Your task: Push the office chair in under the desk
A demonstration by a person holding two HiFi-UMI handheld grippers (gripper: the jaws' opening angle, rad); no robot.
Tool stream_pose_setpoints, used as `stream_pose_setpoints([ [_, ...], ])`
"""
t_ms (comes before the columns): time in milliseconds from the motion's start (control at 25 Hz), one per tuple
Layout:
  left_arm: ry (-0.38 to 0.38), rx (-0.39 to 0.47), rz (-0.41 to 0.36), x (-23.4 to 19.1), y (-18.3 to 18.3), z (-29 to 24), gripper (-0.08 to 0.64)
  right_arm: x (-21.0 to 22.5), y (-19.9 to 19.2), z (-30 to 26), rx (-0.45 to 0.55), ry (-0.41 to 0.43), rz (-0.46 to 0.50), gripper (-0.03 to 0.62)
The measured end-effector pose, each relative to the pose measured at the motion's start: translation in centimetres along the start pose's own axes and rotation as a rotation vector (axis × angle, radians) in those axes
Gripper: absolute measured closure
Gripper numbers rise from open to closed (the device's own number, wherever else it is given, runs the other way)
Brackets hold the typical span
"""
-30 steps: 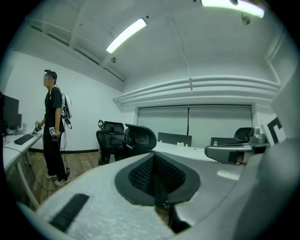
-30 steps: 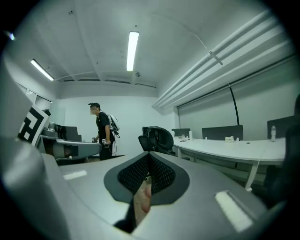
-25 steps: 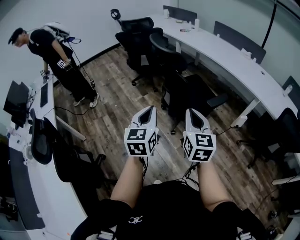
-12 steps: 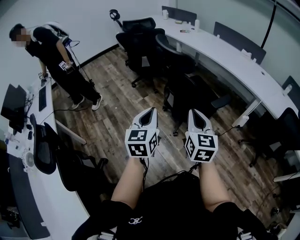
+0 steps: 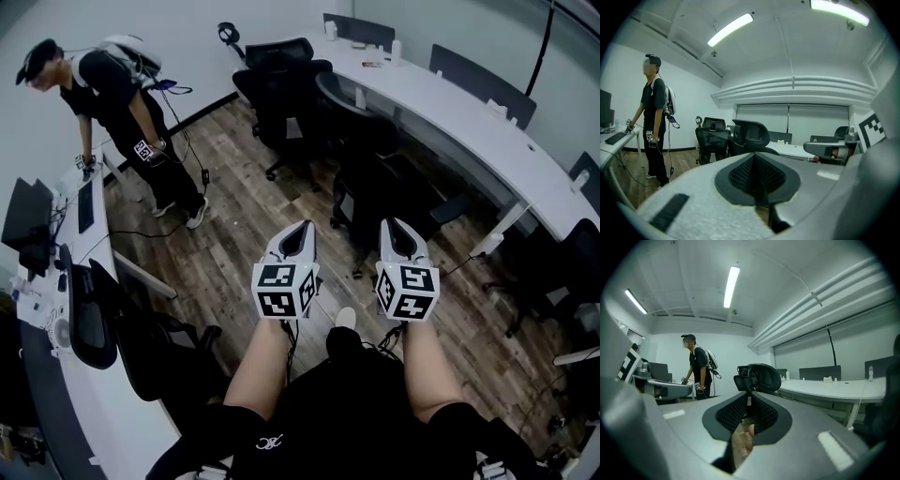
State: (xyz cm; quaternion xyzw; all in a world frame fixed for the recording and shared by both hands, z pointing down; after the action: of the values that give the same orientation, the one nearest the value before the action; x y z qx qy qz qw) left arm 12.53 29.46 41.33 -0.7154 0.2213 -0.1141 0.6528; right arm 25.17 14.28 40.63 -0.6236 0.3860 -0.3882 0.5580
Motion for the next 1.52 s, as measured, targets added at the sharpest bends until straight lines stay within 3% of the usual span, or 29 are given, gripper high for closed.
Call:
stream_pose_setpoints([
  [360,-0.009,-0.027,-0.006,-3.8,1.1,-7.4,0.551,3.0,-0.1,-8.0,-0.061,-0.043,0.035,0.531],
  [600,-0.039,-0.063,-0.017,-5.6,2.5,-14.2,0.551,5.7,0.2,-13.6,-0.1,-0.028,0.086,0.504],
  [760,-0.069,-0.1,0.003,-6.7,3.0,-18.8,0.551,7.6,-0.3,-16.8,-0.135,0.007,0.108,0.461],
  [1000,-0.048,-0.098,-0.002,-9.9,4.5,-24.9,0.548,10.0,-0.8,-20.7,-0.196,0.101,0.131,0.425],
  [1120,-0.059,-0.097,0.023,-11.9,5.0,-27.4,0.515,11.0,-1.2,-21.7,-0.23,0.146,0.139,0.41],
  [1320,-0.146,-0.103,-0.087,-15.2,5.7,-31.4,0.458,11.7,-1.6,-22.9,-0.296,0.249,0.143,0.403],
  [1520,-0.247,-0.115,-0.262,-18.0,6.6,-35.6,0.386,12.4,-2.3,-23.1,-0.347,0.231,0.173,0.403],
])
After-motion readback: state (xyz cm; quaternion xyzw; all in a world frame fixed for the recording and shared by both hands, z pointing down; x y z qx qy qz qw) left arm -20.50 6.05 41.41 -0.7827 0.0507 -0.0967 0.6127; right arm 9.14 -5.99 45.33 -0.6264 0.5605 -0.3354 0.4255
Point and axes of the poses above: the fingertips, and each gripper's own axes: z backward along the fingers, x to its right, y out of its top, the point moved 6 cm from there along z, backward along the fingers, and after that the axes turned 2 degrees about x, right-handed, at the moved point
